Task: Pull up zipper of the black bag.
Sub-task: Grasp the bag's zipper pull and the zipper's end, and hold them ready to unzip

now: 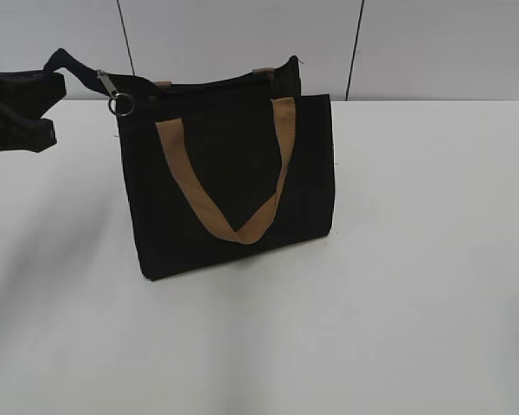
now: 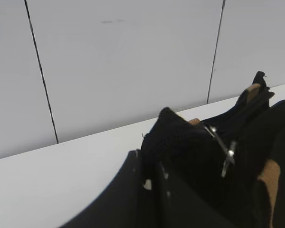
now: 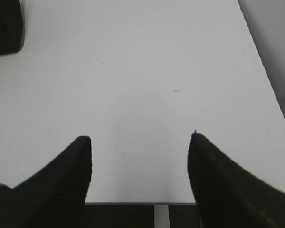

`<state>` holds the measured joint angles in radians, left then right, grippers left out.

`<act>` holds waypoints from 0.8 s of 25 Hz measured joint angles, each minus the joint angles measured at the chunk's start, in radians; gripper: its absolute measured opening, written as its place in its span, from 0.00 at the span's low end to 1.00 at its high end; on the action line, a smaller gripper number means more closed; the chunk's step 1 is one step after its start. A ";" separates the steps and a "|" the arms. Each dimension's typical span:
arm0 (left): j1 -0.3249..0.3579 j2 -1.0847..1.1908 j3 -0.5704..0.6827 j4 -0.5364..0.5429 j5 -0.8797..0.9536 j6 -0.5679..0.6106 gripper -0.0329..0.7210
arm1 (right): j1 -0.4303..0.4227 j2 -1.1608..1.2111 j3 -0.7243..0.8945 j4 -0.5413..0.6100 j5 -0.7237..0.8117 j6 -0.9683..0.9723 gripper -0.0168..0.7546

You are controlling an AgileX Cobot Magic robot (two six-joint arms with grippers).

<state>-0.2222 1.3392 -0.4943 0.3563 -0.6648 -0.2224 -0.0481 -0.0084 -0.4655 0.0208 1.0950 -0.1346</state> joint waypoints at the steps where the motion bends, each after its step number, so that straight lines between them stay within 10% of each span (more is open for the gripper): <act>1: 0.000 0.000 0.000 0.000 0.000 0.000 0.08 | 0.000 0.000 0.000 0.000 0.000 0.000 0.65; 20: -0.001 -0.001 -0.081 0.041 0.036 -0.007 0.08 | 0.034 0.301 -0.033 0.304 -0.076 -0.323 0.65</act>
<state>-0.2234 1.3381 -0.5757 0.3976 -0.6283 -0.2290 -0.0145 0.2924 -0.4982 0.3246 1.0193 -0.4574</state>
